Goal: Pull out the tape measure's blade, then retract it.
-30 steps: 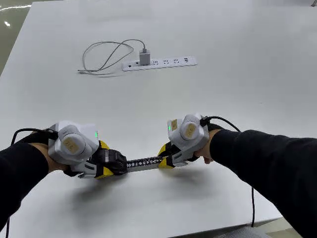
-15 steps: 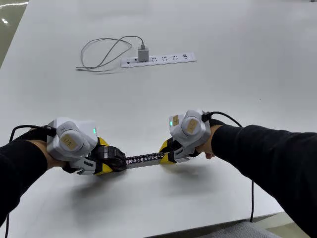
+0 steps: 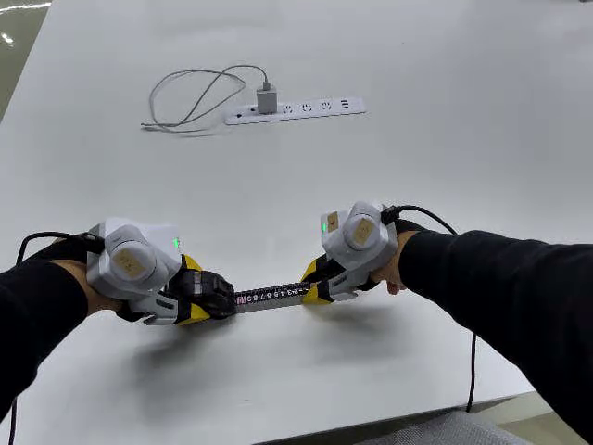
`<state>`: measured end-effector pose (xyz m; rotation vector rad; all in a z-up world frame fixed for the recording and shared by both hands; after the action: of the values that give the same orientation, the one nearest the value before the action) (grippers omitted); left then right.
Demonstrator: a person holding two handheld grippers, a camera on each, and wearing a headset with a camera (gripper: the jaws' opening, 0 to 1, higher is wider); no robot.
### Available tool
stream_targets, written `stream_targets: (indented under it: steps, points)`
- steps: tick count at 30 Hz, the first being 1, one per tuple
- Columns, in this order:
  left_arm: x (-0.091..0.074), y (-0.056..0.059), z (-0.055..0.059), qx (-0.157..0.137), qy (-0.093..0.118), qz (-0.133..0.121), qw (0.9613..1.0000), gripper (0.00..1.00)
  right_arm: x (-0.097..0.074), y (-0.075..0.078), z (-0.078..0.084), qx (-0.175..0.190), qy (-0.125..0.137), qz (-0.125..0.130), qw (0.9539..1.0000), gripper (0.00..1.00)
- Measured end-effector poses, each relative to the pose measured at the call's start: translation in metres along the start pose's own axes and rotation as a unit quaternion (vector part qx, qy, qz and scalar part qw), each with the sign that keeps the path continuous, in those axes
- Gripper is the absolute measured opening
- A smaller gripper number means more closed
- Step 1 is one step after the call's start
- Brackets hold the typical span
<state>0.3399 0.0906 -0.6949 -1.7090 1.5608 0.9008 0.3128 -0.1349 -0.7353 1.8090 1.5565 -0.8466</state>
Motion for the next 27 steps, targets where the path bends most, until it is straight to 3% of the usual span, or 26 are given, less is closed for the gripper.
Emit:
stream_targets:
  steps: [27]
  points:
    - [0.0008,-0.0012,0.0004,0.001,0.001,-0.001,1.0,0.31,-0.0082,0.0004,0.0075,0.007,-0.006,0.003,1.0,0.1]
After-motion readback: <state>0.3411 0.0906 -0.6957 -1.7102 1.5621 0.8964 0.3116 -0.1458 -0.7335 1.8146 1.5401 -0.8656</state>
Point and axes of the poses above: the centre of the closed fingertips' face, and the gripper's own axes: x roughly forward along the fingers, y roughly to its right, z roughly out of its underside, the point moved 9 cm from there along -x, roughly backward along the fingers, and after that the axes turned 9 degrees about -x, right-handed, at the moved point
